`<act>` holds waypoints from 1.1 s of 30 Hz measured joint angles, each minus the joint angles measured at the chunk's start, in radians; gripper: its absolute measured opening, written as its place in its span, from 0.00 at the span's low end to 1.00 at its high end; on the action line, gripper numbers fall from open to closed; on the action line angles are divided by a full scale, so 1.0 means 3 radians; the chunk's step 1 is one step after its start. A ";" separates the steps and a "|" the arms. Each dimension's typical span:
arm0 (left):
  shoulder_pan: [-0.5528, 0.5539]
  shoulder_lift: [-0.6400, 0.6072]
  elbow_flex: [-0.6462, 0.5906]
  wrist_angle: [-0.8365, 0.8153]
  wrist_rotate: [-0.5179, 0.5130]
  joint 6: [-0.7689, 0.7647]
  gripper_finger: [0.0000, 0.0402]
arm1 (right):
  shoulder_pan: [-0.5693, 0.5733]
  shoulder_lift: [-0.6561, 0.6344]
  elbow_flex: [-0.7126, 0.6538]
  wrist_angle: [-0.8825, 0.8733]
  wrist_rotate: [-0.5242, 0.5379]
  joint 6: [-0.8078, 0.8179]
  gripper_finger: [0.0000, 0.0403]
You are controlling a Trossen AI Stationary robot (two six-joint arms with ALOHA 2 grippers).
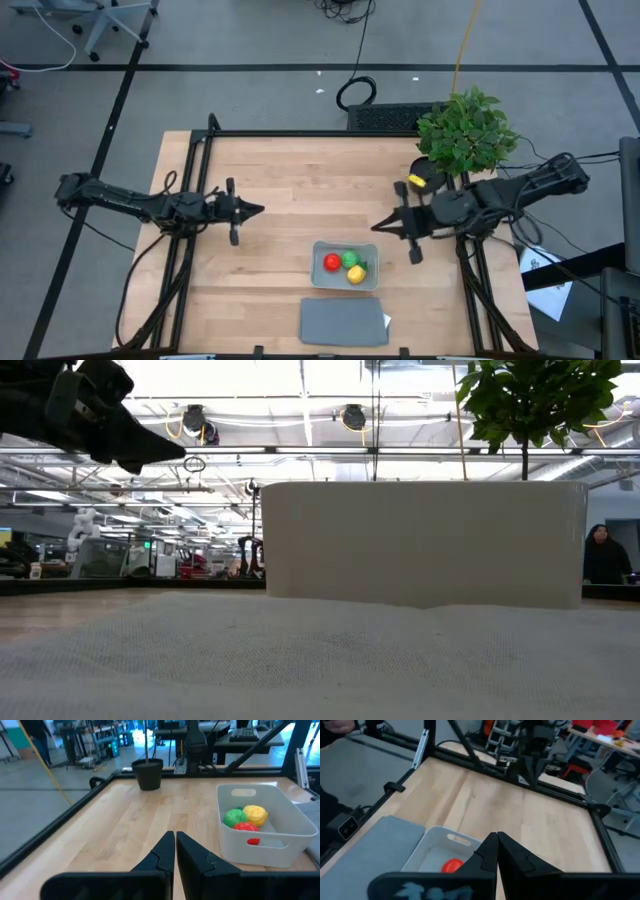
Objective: Pick and placing Produce into tupperware
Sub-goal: Return to Home Position
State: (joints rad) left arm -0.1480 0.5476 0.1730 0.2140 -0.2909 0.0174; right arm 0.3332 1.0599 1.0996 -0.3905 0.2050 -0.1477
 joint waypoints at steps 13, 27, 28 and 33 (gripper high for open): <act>-0.0333 -0.0317 0.0001 0.0246 -0.0470 0.0476 0.05 | 0.0084 -0.1011 -0.0292 -0.0309 0.0597 0.0396 0.00; -0.0631 -0.0617 0.0001 0.0115 -0.0907 0.0528 0.00 | 0.0209 -0.2185 -0.1607 0.0025 0.0712 0.0849 0.00; -0.0640 -0.0617 0.0001 0.0120 -0.0910 0.0557 0.00 | 0.0208 -0.2288 -0.1689 0.0035 0.0724 0.0878 0.00; -0.0671 -0.0616 0.0001 0.0162 -0.0992 0.0679 0.00 | 0.0206 -0.2784 -0.2080 0.0267 0.0890 0.0928 0.00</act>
State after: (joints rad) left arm -0.3492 0.3628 0.1734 0.2626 -0.5886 0.2210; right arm 0.3950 0.2248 0.4755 -0.3103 0.4720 0.1308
